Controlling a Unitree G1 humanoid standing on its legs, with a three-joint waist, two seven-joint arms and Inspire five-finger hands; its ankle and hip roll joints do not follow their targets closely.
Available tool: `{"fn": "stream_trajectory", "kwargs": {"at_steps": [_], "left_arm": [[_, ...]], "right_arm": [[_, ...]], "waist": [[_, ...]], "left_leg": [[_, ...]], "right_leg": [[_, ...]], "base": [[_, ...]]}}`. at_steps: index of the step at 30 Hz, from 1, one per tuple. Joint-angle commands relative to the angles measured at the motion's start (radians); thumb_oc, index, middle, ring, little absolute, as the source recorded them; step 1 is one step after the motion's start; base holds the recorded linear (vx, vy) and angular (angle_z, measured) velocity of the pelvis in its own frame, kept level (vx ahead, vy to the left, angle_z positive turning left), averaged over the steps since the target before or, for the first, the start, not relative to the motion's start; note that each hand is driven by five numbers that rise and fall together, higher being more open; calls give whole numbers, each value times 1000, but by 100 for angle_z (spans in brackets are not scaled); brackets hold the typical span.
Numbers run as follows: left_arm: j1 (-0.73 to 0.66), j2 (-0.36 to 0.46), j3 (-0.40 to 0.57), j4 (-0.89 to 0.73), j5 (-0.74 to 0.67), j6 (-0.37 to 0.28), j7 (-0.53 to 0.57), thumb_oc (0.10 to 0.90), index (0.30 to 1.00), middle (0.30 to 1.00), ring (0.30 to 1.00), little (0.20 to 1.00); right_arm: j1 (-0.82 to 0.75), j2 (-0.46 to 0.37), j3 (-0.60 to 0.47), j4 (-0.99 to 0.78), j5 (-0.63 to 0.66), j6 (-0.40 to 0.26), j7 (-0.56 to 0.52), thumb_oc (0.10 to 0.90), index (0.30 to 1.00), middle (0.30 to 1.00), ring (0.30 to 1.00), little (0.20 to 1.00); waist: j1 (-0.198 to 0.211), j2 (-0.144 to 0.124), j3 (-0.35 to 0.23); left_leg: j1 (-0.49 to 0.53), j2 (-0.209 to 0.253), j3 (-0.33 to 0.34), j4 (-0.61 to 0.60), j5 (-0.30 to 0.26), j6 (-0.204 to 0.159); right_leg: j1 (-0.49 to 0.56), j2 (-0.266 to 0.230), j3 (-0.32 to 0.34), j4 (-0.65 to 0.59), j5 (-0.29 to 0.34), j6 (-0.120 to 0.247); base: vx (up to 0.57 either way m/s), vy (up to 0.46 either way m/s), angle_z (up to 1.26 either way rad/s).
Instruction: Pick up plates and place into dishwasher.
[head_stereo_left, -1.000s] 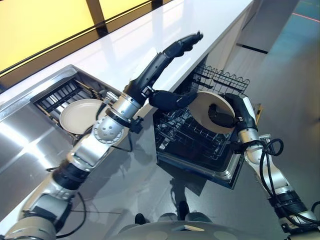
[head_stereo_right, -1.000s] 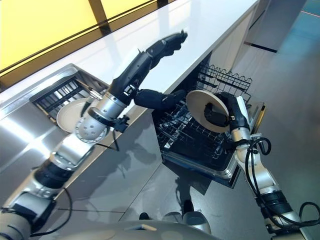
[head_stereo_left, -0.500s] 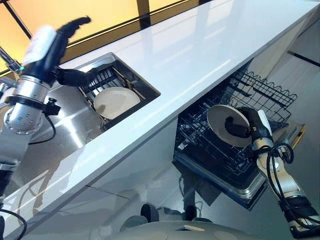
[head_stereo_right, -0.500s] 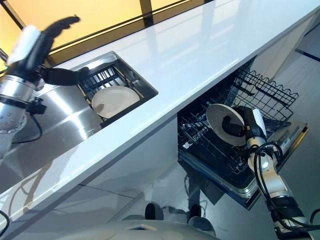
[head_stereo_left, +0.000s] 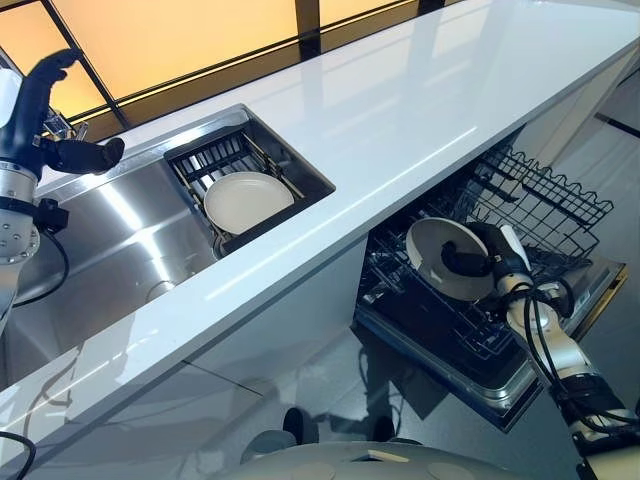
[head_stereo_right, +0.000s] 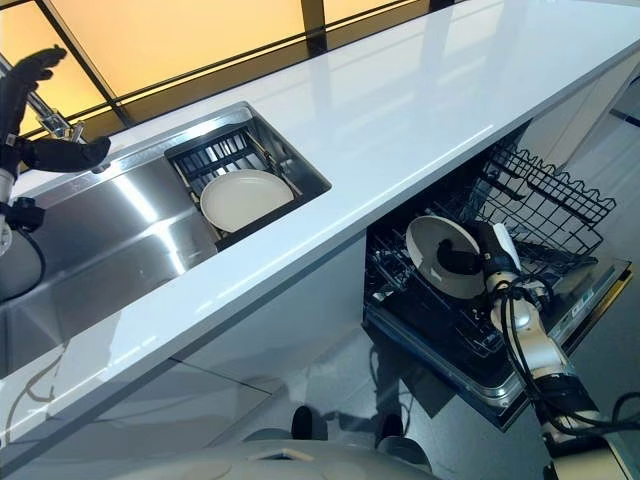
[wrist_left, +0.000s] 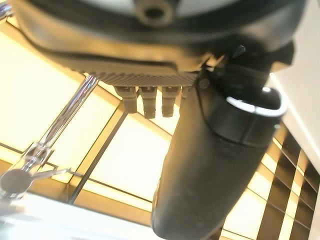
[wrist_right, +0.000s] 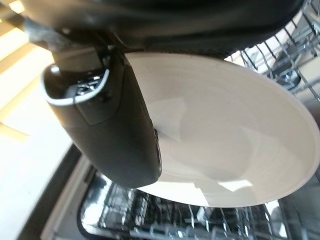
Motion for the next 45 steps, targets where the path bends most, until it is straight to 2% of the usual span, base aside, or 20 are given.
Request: {"fn": "stream_trajectory", "kwargs": {"at_steps": [1,4,7,11,18,23,29,33,40,42,43,45], "left_arm": [[-129,17,5,5,-8,-83,28,800,900,900,900,900],[-122,-8,1,-44,1,-97,15,800,900,900,900,900],[-116,-28,-7,-83,-1,-81,0,800,900,900,900,900],[-160,-50,-56,-95,6,-79,-10,800,900,900,900,900],[-204,-76,-101,-122,16,-81,-33,800,900,900,900,900],[-216,-90,-123,-123,25,-70,-41,800,900,900,900,900],[-226,-115,-147,-111,42,-80,-52,800,900,900,900,900],[-228,-123,-149,-110,44,-84,-52,800,900,900,900,900],[-246,-117,-155,-111,30,-81,-52,800,900,900,900,900],[-253,-117,-154,-119,28,-70,-58,800,900,900,900,900],[-254,-117,-155,-123,28,-66,-60,800,900,900,900,900],[-256,-119,-156,-127,31,-61,-62,800,900,900,900,900]], "right_arm": [[-143,-59,20,-24,9,-47,-14,100,300,300,300,200],[-152,-46,43,20,-9,-31,0,100,300,300,300,200],[-167,-41,63,58,-9,-22,11,100,300,300,300,200],[-225,-20,110,136,22,-1,24,100,300,300,300,200],[-325,14,162,223,68,17,-12,100,300,300,300,200],[-378,45,175,237,155,5,-27,100,300,300,300,200],[-440,76,186,229,168,-15,-32,100,300,300,300,200],[-464,93,202,223,160,-4,-25,100,300,300,300,200],[-433,107,241,230,140,40,67,100,300,300,300,200],[-413,116,247,258,133,61,111,396,554,554,554,496],[-406,118,250,266,125,62,120,800,900,900,900,900],[-393,120,254,272,123,72,130,800,900,900,900,900]], "waist": [[6,-15,-69],[16,-16,-64],[25,-18,-57],[38,-19,-47],[62,-15,-32],[74,-10,-27],[88,-8,-26],[93,-9,-27],[96,-16,-36],[96,-17,-37],[96,-18,-37],[94,-20,-35]], "left_leg": [[6,-67,-5,2,-72,18],[0,-69,-14,2,-69,17],[-6,-69,-22,2,-66,16],[-18,-70,-32,2,-61,12],[-25,-68,-46,2,-57,9],[-21,-69,-59,2,-55,8],[-18,-69,-74,2,-54,9],[-19,-69,-76,2,-52,8],[-14,-67,-74,2,-53,7],[-10,-66,-73,2,-55,9],[-9,-66,-72,2,-55,9],[-6,-65,-71,2,-56,10]], "right_leg": [[34,4,-25,5,-38,46],[31,1,-30,5,-37,46],[27,-1,-35,5,-34,47],[20,-6,-43,5,-32,46],[23,-12,-60,5,-33,40],[31,-14,-68,5,-34,36],[39,-15,-75,5,-37,30],[39,-14,-76,5,-38,28],[48,-15,-82,5,-43,28],[51,-13,-80,5,-45,26],[52,-13,-79,5,-46,25],[55,-12,-77,5,-46,25]], "base": [[73,2,4],[72,-4,6],[39,-9,10],[6,-9,12],[-11,-5,10],[6,-1,4],[18,5,12],[3,2,2],[4,1,0],[0,0,0],[0,0,0],[0,0,0]]}}
